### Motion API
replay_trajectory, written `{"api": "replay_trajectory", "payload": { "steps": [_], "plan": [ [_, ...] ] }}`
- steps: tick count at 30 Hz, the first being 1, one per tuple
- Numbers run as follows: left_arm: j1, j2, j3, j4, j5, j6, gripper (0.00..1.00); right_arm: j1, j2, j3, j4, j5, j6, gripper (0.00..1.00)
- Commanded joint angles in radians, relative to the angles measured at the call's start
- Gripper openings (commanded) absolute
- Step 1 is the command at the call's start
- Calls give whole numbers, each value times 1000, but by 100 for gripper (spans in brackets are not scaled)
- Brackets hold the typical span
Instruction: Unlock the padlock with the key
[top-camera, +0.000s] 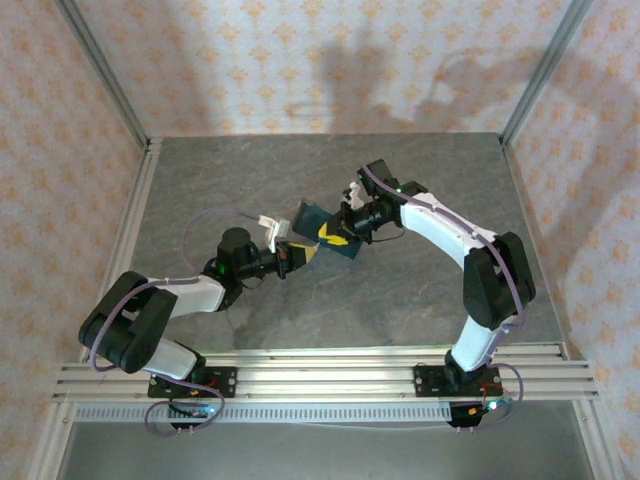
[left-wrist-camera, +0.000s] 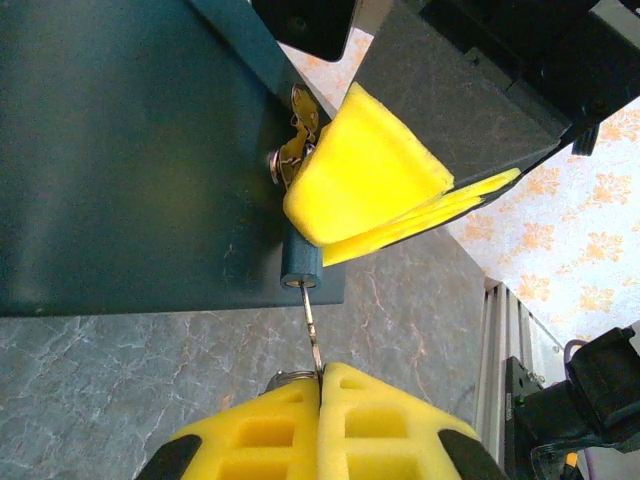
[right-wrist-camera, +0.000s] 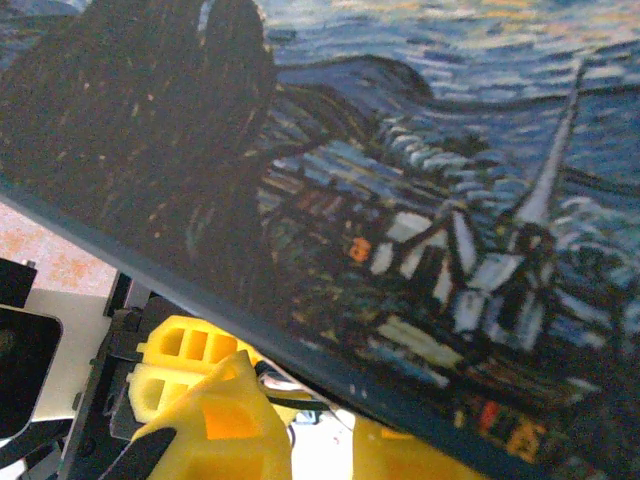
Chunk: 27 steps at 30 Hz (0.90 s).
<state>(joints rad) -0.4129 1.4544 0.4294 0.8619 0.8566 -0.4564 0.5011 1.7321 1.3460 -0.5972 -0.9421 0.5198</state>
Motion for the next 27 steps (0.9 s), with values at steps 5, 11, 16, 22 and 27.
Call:
{"api": "replay_trajectory", "payload": {
  "steps": [5,11,16,22,27],
  "plan": [
    [-15,-11,42,29,-85,17,0,18,-37,-13,25,-82,9,0],
    [-11,-5,27,16,-103,45,0,17,-33,-7,-5,-76,-11,0],
    [5,-38,13,-24,-103,76,0,17,-31,-2,-15,-61,-15,0],
    [13,-43,15,-16,-78,71,0,16,-27,-6,-13,-67,-16,0],
    [12,-3,25,38,-79,37,0,17,-33,-13,-6,-70,-8,0]
  ]
}}
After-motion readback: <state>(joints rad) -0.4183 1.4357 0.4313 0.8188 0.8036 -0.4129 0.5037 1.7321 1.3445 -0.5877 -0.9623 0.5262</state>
